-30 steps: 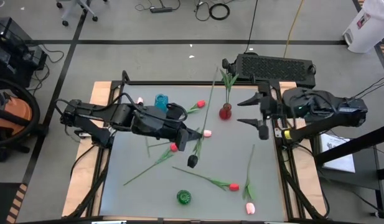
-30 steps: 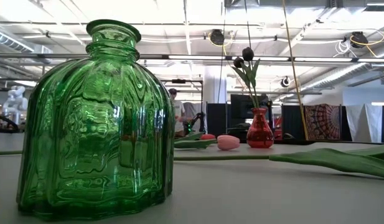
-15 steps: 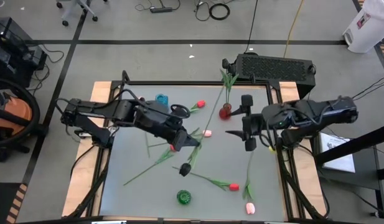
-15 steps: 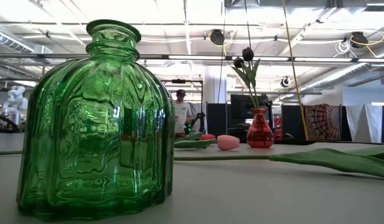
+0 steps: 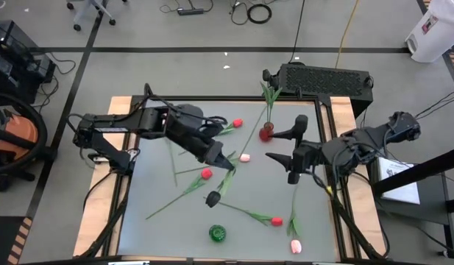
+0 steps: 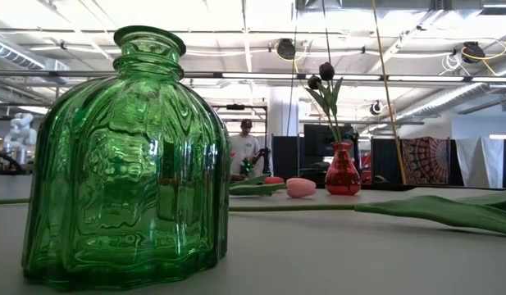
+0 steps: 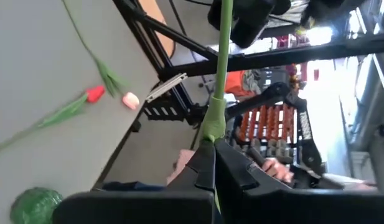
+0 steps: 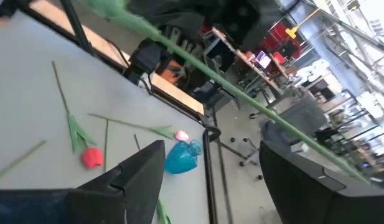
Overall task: Sort flowers into vase by color
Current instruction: Put the black tulip into the red vase
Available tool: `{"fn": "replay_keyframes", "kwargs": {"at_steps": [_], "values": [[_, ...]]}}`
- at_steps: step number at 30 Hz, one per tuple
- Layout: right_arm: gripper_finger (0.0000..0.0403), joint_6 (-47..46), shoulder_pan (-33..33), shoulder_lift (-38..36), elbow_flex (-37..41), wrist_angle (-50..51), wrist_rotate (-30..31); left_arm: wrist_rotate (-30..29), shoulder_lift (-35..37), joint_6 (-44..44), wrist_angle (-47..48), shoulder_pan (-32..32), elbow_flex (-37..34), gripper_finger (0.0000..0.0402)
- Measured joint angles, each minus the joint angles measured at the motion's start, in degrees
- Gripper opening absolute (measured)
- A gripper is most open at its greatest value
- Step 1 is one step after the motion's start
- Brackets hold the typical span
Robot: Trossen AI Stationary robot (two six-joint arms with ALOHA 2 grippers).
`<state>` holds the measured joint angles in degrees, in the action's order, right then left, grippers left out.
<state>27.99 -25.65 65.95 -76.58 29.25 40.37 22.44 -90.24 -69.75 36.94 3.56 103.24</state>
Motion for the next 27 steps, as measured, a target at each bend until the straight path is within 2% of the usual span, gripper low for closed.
{"fn": "replay_keyframes", "kwargs": {"at_steps": [9, 18, 24, 27], "values": [[0.0253, 3.3, -3.2, 5.7, 0.0, -2.0, 8.3, 1.4, 0.0, -6.3, 0.0, -2.8, 0.0, 0.0000], [0.0253, 16.5, -5.3, 12.5, 0.0, -10.3, 22.5, 4.9, -1.9, -10.1, -0.7, -2.9, 0.0, 0.0000], [0.0253, 21.4, -5.2, 15.2, 0.0, -17.0, 24.1, 8.4, -4.0, -10.6, -0.8, -2.9, 0.0, 0.0000], [0.0253, 21.6, -5.4, 15.8, 0.0, -19.3, 24.1, 9.0, -4.9, -10.8, -3.8, -2.8, 0.0, 0.0000]]}}
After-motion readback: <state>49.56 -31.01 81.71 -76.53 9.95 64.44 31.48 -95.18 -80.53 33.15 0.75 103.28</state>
